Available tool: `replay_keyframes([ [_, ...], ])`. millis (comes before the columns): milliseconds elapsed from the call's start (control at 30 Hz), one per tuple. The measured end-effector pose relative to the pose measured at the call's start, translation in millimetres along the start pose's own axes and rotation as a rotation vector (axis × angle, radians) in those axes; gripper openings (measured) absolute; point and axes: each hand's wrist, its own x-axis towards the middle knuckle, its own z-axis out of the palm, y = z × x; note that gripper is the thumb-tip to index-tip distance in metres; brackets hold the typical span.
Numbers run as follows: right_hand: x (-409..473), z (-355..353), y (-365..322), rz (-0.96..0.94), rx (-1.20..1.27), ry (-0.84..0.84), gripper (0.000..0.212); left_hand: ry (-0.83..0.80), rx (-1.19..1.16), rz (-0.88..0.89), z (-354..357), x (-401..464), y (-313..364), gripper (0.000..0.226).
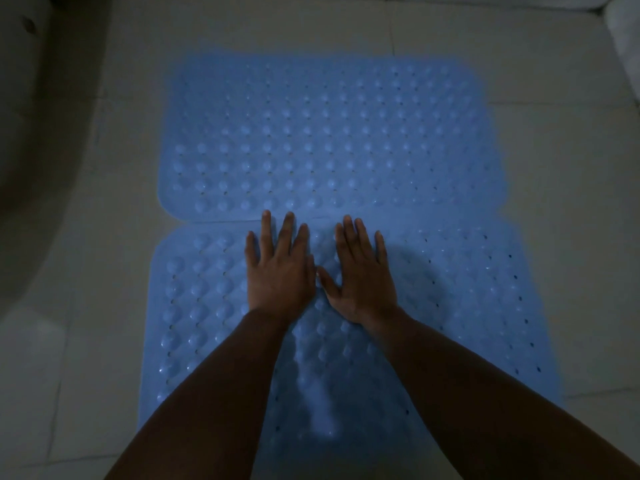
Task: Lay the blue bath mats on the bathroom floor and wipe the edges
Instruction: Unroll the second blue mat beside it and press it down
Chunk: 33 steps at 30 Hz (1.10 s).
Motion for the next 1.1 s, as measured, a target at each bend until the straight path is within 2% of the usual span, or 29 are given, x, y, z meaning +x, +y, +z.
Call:
replay_keyframes([
  [167,5.2,-16.2,-4.9,0.011,0.115,-0.093,0.08,0.005,-0.08,-0.116,-7.2,-0.5,-0.5,0.064],
  [300,36.6,-77.1,2.4,0.06,0.289,-0.31,0.055,-0.042,-0.105,-0.171,-20.1,2.3,3.9,0.062],
  [333,41.8,-90.2,9.4,0.069,0.291,-0.311,0.05,-0.047,-0.101,-0.176,-22.0,3.6,7.3,0.06],
  [467,23.7,-122.9,48.5,0.152,0.319,-0.151,0.048,-0.071,-0.119,-0.133,-27.4,8.0,38.6,0.06],
  [633,3.5,-124.4,108.5,0.196,0.323,-0.086,0.048,-0.079,-0.08,0.042,-11.4,11.4,96.9,0.068],
  [733,7.1,-117.0,139.3,0.198,0.369,0.022,0.042,-0.123,-0.081,0.133,6.7,17.7,132.4,0.067],
  [900,30.2,-97.0,154.7,0.146,0.441,0.238,0.04,-0.063,-0.069,0.176,42.7,14.2,152.4,0.078],
  [1000,44.4,-87.7,152.0,0.108,0.477,0.279,0.035,-0.008,-0.047,0.177,45.6,13.0,150.6,0.081],
  [1100,53.2,-75.3,154.6,0.094,0.496,0.274,0.032,-0.039,-0.041,0.18,47.2,16.5,153.7,0.083],
])
